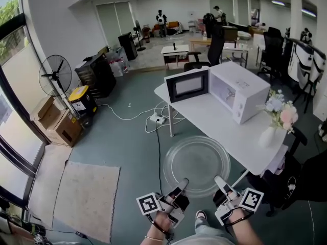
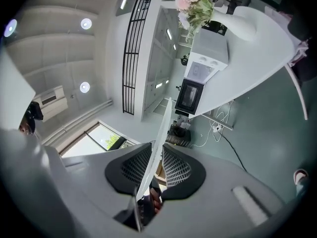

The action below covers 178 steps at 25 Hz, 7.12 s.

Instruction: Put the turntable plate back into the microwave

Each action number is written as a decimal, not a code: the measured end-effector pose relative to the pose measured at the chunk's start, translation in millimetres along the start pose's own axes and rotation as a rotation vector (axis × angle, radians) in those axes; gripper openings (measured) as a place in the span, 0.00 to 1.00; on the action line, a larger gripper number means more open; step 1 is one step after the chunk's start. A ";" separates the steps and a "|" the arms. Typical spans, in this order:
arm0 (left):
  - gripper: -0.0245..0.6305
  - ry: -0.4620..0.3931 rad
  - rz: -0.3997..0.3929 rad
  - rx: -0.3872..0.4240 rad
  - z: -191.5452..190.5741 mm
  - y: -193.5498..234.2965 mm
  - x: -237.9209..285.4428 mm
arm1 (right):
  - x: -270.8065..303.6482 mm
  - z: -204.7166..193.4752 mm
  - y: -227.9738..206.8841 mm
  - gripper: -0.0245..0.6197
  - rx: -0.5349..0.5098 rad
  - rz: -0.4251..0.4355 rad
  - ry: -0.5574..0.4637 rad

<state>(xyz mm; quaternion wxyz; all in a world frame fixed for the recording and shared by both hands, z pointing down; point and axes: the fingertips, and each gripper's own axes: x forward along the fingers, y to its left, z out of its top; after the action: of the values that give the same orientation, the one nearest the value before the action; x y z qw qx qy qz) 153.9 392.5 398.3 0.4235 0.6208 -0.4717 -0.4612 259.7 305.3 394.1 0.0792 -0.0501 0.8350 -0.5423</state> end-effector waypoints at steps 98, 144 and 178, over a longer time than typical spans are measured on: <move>0.15 0.755 -0.050 -0.020 298.1 263.1 502.8 | 317.5 334.6 -283.8 0.12 0.315 -0.147 -0.757; 0.03 0.803 0.078 0.917 338.7 290.9 490.4 | 325.4 393.9 -338.0 0.13 0.224 -0.143 -1.033; 0.04 0.847 0.045 0.895 316.7 303.7 524.2 | 301.1 461.6 -370.1 0.14 0.194 -0.155 -1.269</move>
<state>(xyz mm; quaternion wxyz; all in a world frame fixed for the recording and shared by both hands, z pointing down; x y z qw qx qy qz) -145.3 -207.6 531.1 0.2820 0.8575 -0.4233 0.0772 49.1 -310.7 524.4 0.5224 -0.4137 0.5669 -0.4844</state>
